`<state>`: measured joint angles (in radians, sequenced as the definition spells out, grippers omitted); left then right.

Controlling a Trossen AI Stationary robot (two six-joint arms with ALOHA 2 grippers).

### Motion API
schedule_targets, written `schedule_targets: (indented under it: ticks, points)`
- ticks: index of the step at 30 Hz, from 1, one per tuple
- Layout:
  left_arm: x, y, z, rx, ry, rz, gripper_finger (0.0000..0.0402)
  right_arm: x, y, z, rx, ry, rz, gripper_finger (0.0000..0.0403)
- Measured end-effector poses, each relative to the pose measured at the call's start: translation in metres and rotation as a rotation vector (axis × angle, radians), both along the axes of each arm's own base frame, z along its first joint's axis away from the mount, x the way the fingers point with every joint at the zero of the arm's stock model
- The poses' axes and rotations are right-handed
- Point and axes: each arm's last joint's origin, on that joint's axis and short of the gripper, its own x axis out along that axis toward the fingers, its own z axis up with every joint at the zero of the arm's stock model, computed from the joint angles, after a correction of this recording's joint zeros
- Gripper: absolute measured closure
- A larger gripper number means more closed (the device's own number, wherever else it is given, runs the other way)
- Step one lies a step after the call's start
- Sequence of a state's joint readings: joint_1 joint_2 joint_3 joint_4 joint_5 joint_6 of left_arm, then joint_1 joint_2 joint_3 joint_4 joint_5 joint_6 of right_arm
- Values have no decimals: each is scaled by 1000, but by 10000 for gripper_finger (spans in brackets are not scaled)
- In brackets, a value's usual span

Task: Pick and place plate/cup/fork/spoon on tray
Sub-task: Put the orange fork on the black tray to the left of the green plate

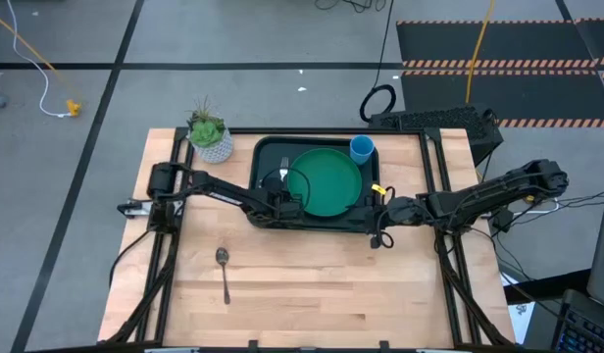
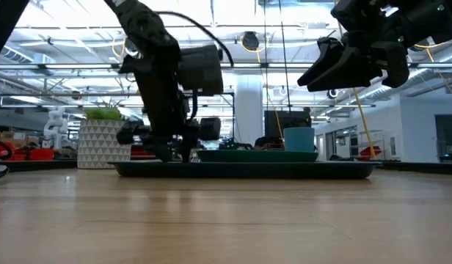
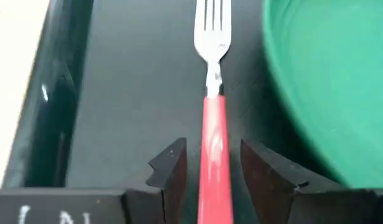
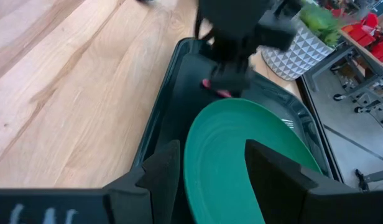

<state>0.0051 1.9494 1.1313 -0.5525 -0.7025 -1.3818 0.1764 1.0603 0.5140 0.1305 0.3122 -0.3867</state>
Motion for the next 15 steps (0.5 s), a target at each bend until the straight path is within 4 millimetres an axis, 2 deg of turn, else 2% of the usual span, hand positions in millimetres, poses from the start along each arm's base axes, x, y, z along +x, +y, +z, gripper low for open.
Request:
schedule_targets:
  ticks: [5,9,12,15]
  points:
    - [-7,-2,42,24,-27,-91,258,-2,0,-3,-5,33,-1,229]
    - [-20,-3,76,22,-12,-192,275,-2,0,-4,-5,49,-2,229]
    - [-29,-2,87,5,54,-283,290,-2,0,-4,-5,52,-2,229]
    - [-32,5,88,-48,115,-370,306,-3,0,-5,-5,56,-2,229]
